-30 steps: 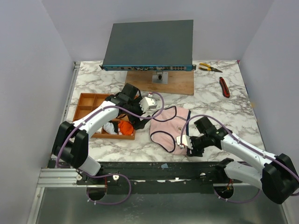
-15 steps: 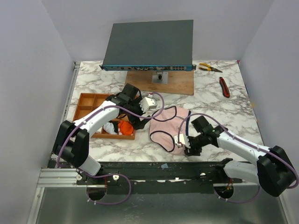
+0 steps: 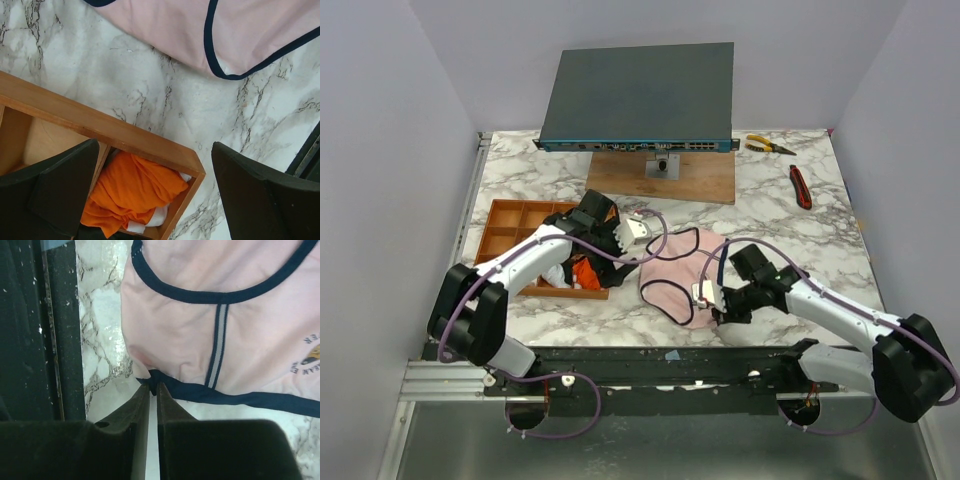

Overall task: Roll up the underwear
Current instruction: Fold the underwear at the center of the board.

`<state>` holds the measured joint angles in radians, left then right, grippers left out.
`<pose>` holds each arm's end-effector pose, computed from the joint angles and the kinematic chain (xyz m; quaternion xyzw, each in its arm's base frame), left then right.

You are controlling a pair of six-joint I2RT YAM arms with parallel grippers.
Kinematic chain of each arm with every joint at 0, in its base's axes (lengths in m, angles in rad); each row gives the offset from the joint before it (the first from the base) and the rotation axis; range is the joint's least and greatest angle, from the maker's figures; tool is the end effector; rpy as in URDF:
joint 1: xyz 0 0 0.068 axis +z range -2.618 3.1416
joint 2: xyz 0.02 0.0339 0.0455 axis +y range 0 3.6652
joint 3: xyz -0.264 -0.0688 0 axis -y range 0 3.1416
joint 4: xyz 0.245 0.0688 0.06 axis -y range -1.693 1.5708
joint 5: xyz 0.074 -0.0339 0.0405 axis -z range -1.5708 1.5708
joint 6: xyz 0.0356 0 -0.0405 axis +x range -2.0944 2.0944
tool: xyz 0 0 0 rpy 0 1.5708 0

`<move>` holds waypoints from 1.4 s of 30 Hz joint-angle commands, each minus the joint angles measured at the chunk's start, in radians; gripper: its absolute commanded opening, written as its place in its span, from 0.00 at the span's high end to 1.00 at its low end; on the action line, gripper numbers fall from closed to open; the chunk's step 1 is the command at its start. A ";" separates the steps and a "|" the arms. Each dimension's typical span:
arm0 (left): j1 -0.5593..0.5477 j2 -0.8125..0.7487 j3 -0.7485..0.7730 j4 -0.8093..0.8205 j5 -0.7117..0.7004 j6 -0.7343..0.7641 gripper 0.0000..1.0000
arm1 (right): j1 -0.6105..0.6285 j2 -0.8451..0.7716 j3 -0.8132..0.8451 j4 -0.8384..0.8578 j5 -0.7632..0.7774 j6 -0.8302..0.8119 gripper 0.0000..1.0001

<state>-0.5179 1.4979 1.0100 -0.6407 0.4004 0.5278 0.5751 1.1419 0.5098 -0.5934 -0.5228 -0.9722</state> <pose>0.2460 -0.1561 0.2184 0.5153 0.8066 -0.1930 0.2159 0.1404 0.1122 0.1586 -0.6967 0.6498 0.2169 0.2129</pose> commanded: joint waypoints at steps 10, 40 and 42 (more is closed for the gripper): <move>-0.103 -0.122 -0.057 0.039 -0.027 0.025 0.01 | 0.006 -0.033 0.217 -0.302 -0.043 0.051 0.92; -0.211 -0.207 -0.127 0.269 -0.039 -0.025 0.01 | -0.349 0.343 0.541 -0.168 -0.133 0.376 0.99; -0.211 -0.173 -0.102 0.255 -0.029 -0.031 0.01 | -0.373 0.355 0.548 -0.148 -0.146 0.390 0.99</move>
<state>-0.7322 1.2800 0.8730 -0.4053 0.3729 0.5152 0.2466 1.4673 1.0210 -0.8074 -0.6437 -0.6525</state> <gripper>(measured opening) 0.984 0.008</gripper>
